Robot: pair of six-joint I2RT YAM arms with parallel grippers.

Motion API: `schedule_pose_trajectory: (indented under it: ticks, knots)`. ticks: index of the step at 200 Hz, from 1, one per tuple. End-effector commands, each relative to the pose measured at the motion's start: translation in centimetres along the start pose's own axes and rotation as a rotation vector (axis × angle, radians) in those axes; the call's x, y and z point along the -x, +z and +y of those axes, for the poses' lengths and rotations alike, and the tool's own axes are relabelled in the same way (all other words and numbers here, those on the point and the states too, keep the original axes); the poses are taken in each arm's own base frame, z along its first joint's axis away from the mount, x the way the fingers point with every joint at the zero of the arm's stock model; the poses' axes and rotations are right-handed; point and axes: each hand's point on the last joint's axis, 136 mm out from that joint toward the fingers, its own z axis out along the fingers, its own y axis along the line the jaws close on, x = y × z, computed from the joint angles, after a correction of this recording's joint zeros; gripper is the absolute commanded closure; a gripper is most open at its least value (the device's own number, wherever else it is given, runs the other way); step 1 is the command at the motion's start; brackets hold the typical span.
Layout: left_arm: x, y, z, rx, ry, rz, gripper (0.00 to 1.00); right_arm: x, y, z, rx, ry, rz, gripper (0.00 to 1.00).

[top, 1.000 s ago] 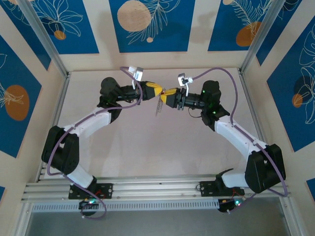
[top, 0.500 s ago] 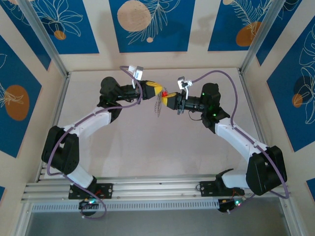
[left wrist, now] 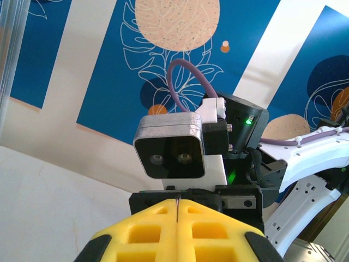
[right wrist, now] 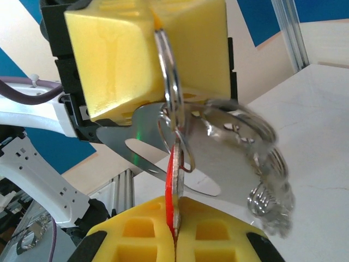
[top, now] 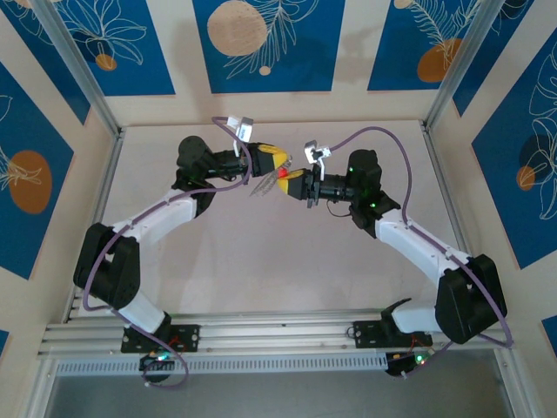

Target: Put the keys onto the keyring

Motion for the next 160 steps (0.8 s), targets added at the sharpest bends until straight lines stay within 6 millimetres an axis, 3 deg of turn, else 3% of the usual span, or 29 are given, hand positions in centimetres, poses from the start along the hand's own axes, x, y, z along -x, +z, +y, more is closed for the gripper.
schedule_pose_trajectory:
  ticks: [1, 24, 54, 94, 118, 160]
  knots:
    - [2.9, 0.3, -2.3, -0.034, 0.103, -0.066, 1.0, -0.3, 0.6, 0.3, 0.014, -0.006, 0.019, 1.0]
    - [2.9, 0.2, -2.2, -0.025, 0.098, -0.077, 1.0, -0.4, 0.5, 0.0, 0.0, 0.005, 0.023, 1.0]
    - [3.4, 0.0, -2.0, -0.007, 0.087, -0.113, 1.0, -1.0, -0.5, -0.7, -0.041, 0.03, 0.025, 0.69]
    - [3.7, -0.6, -1.1, 0.048, 0.054, -0.192, 1.0, -1.1, -4.1, -1.3, -0.136, 0.047, -0.06, 0.58]
    - [3.8, -1.0, -0.9, 0.05, 0.018, -0.245, 1.0, 0.5, -6.0, -1.1, -0.187, 0.026, -0.146, 0.54]
    - [4.1, -1.5, -1.0, 0.028, -0.023, -0.332, 1.0, 5.6, -7.2, -0.9, -0.246, -0.017, -0.307, 0.5]
